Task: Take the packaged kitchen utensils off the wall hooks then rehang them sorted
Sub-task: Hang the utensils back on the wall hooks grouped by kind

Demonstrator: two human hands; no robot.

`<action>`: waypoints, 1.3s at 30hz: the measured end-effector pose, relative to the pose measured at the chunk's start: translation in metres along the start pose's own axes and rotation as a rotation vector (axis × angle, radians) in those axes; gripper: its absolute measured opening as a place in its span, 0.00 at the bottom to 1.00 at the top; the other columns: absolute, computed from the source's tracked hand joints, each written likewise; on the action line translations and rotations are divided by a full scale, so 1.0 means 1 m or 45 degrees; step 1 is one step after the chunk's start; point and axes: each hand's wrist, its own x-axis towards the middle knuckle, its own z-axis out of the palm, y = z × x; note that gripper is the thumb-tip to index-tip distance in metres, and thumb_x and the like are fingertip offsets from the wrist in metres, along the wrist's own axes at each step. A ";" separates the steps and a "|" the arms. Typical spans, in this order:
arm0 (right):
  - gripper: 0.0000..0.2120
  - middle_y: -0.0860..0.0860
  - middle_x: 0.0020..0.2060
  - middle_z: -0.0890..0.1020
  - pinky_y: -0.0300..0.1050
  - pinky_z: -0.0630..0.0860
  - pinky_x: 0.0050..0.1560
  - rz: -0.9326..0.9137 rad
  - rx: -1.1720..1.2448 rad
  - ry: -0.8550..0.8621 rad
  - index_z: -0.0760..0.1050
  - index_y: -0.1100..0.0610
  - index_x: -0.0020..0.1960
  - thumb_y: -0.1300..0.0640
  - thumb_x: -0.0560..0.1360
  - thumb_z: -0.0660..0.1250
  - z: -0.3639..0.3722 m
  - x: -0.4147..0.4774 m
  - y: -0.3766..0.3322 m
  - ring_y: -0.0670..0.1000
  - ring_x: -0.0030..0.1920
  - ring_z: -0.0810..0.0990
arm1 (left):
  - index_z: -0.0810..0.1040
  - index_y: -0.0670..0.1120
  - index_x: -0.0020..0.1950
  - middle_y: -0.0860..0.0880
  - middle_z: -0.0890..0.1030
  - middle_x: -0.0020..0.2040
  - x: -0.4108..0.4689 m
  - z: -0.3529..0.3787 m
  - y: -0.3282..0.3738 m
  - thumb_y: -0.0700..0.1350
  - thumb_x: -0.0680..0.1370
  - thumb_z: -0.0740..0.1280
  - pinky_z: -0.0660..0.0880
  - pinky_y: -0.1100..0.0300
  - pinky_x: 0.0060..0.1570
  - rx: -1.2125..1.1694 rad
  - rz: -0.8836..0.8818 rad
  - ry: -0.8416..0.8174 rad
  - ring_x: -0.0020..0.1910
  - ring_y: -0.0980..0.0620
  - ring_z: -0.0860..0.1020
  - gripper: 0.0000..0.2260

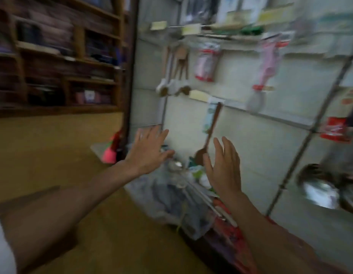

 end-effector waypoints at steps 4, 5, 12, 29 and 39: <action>0.29 0.63 0.72 0.69 0.62 0.66 0.70 -0.148 0.102 -0.111 0.69 0.61 0.73 0.44 0.79 0.56 0.093 -0.009 -0.118 0.65 0.72 0.67 | 0.62 0.50 0.77 0.41 0.65 0.75 -0.075 -0.002 -0.142 0.70 0.74 0.44 0.58 0.39 0.72 0.170 -0.263 -0.063 0.74 0.39 0.62 0.38; 0.28 0.63 0.72 0.69 0.61 0.65 0.70 -0.181 0.126 -0.161 0.68 0.61 0.73 0.44 0.79 0.56 0.114 -0.014 -0.148 0.64 0.73 0.67 | 0.63 0.50 0.77 0.41 0.66 0.74 -0.095 -0.004 -0.174 0.70 0.74 0.45 0.58 0.39 0.72 0.205 -0.322 -0.081 0.73 0.39 0.63 0.38; 0.30 0.60 0.73 0.69 0.60 0.65 0.70 -0.379 0.269 -0.376 0.68 0.60 0.73 0.43 0.79 0.55 0.235 -0.056 -0.337 0.62 0.73 0.67 | 0.63 0.49 0.76 0.41 0.65 0.74 -0.223 -0.009 -0.367 0.65 0.78 0.55 0.57 0.39 0.72 0.310 -0.683 -0.145 0.73 0.40 0.62 0.32; 0.25 0.52 0.69 0.70 0.48 0.68 0.65 -0.403 0.446 -1.211 0.65 0.52 0.72 0.41 0.81 0.59 0.413 -0.232 -0.574 0.52 0.67 0.70 | 0.79 0.46 0.56 0.46 0.79 0.57 -0.406 0.098 -0.531 0.46 0.81 0.61 0.72 0.53 0.54 0.202 -0.998 -0.623 0.58 0.45 0.75 0.10; 0.11 0.52 0.56 0.77 0.39 0.69 0.43 -0.204 0.275 -1.369 0.71 0.56 0.62 0.53 0.84 0.58 0.442 -0.271 -0.584 0.49 0.50 0.79 | 0.76 0.50 0.62 0.49 0.79 0.56 -0.408 0.144 -0.528 0.45 0.78 0.63 0.70 0.51 0.55 0.388 -1.024 -0.595 0.57 0.45 0.72 0.13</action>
